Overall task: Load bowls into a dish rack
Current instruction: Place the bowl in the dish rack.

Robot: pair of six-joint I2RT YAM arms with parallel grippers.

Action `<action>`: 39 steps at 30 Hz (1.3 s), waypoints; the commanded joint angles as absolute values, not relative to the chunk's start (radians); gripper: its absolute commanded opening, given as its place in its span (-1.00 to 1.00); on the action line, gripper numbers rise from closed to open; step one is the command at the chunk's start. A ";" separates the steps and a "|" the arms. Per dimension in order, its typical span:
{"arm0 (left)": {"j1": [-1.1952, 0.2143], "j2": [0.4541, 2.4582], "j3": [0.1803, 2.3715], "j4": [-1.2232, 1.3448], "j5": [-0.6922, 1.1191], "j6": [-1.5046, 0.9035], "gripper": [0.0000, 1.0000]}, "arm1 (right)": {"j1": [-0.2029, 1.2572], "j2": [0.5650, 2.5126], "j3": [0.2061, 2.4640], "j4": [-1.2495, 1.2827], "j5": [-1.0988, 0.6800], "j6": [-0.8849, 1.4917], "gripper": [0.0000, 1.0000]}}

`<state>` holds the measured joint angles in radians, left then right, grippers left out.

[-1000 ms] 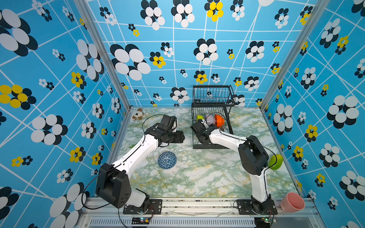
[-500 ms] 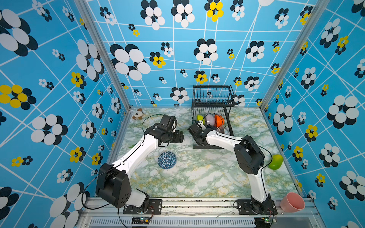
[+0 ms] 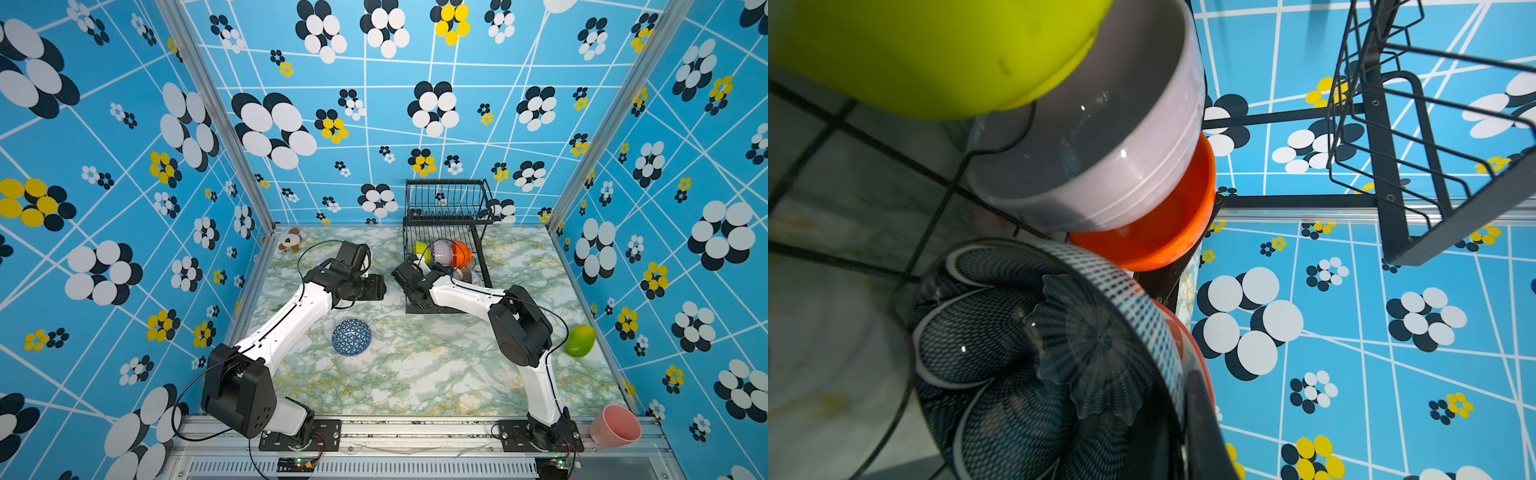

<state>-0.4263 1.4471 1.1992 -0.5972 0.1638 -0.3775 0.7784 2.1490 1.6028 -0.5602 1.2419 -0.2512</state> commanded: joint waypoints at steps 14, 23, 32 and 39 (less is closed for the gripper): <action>-0.409 1.445 1.193 -0.595 0.154 -0.368 0.39 | 0.799 2.220 1.670 -0.699 1.101 -0.099 -1.00; -0.404 1.460 1.195 -0.597 0.160 -0.372 0.39 | 0.803 2.212 1.665 -0.765 1.077 -0.027 -1.00; -0.401 1.466 1.195 -0.599 0.158 -0.370 0.39 | 0.801 2.224 1.687 -0.777 1.070 -0.023 -0.97; -0.398 1.467 1.196 -0.600 0.154 -0.367 0.39 | 0.802 2.235 1.719 -0.811 1.062 -0.005 -0.93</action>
